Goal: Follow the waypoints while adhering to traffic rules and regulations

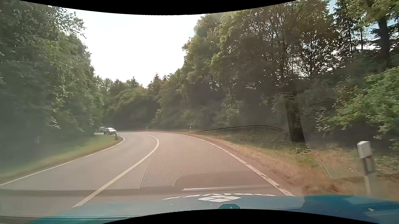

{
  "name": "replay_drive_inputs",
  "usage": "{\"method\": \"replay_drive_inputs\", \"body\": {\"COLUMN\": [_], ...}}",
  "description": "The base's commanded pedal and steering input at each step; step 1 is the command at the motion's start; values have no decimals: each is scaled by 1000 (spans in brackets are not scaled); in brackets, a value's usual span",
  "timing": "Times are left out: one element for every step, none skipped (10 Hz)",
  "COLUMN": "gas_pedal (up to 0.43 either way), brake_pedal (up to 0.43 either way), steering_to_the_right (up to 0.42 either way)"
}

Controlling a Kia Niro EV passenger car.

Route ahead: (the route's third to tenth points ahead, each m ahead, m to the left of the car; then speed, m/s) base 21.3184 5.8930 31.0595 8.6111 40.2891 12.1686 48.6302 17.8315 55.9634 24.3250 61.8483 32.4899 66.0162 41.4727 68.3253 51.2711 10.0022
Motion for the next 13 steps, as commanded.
{"method": "replay_drive_inputs", "body": {"gas_pedal": [157, 157, 157, 157, 157, 157, 157, 157, 157, 157, 157, 157, 157], "brake_pedal": [0, 0, 0, 0, 0, 0, 0, 0, 0, 0, 0, 0, 0], "steering_to_the_right": [-46, -46, -47, -47, -47, -48, -51, -53, -53, -53, -53, -53, -55]}}
